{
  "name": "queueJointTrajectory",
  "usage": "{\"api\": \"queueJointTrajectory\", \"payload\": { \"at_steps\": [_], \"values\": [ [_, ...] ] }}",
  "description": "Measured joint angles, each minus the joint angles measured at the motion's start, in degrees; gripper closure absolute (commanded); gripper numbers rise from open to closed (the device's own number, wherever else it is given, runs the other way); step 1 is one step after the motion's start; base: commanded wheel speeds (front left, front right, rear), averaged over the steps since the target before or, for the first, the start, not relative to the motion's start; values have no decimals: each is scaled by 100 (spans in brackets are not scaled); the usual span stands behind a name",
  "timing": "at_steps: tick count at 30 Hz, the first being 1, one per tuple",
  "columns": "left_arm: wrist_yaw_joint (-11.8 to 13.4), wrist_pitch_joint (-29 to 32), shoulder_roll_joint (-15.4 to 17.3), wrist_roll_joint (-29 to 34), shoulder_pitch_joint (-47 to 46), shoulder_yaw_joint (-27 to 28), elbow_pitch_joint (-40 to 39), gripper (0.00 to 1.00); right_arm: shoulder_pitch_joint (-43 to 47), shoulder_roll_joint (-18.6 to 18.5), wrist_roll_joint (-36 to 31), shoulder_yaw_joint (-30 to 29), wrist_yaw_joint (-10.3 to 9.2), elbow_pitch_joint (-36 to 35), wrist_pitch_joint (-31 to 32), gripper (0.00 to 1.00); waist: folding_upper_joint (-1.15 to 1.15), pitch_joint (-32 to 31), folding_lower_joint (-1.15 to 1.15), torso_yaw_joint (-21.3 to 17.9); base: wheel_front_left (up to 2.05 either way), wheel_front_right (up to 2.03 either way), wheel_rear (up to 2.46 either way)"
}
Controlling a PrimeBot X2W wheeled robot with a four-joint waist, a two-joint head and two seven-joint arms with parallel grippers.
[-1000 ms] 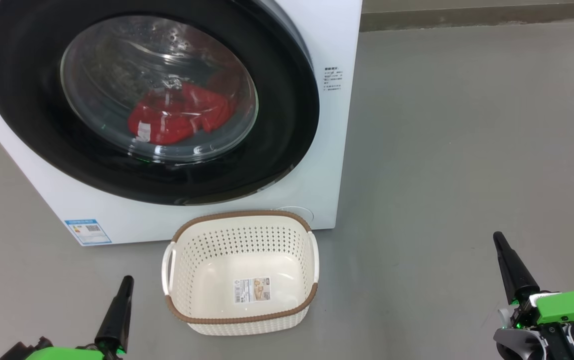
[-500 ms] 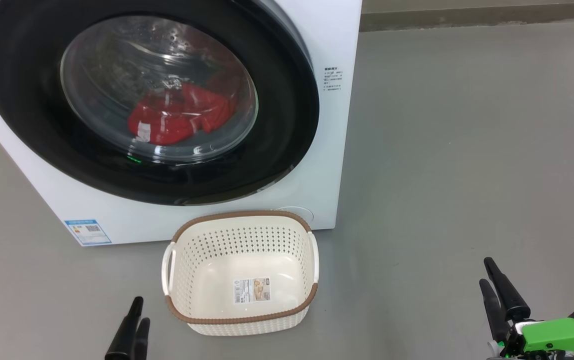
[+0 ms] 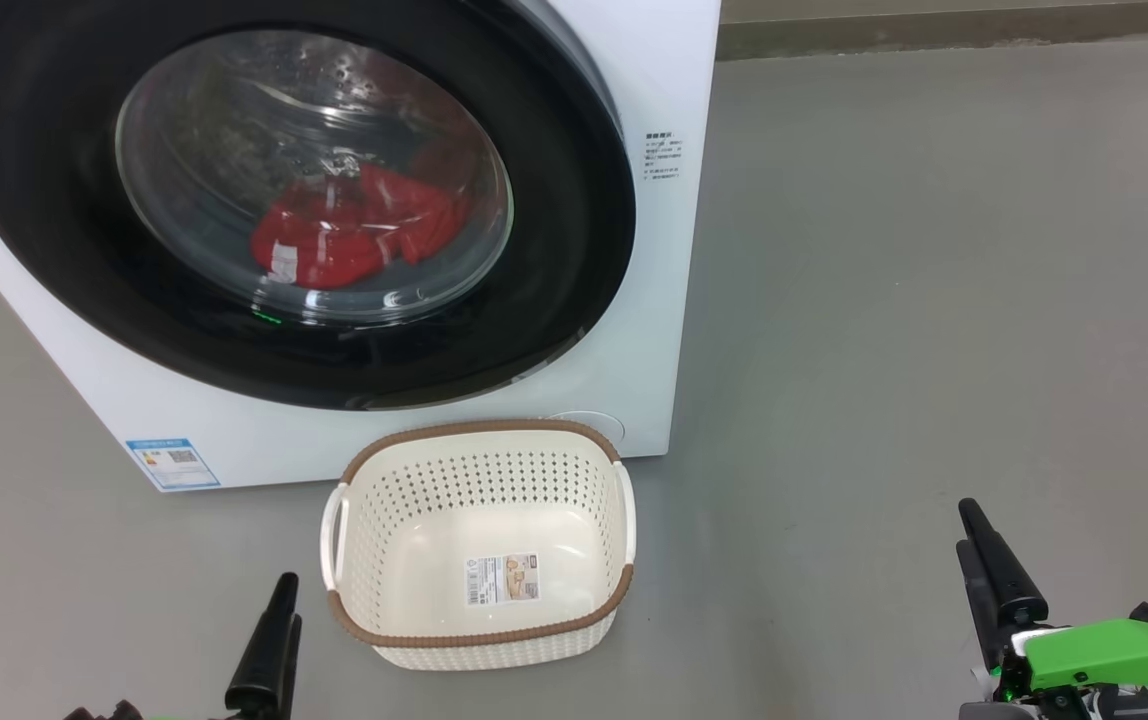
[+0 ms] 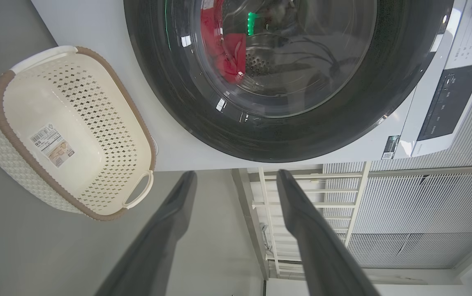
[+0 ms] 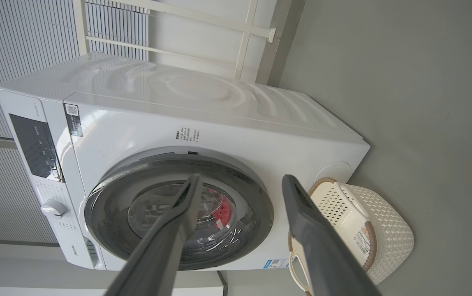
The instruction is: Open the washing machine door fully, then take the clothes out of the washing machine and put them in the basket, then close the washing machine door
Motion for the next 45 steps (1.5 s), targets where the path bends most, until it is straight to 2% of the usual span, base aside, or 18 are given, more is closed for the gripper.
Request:
{"api": "queueJointTrajectory", "payload": {
  "at_steps": [32, 45],
  "values": [
    [0, -530, 14, 2893, -364, -113, -189, 0, -394, -8, -2587, 242, 0, 20, -539, 0, 0, 137, 0, -78, 0, 0, 0],
    [2, -750, 13, 3821, -486, -142, -266, 0, -506, -27, -3470, 399, 0, 123, -749, 0, 0, 153, 0, -123, 0, 0, 0]
  ]
}}
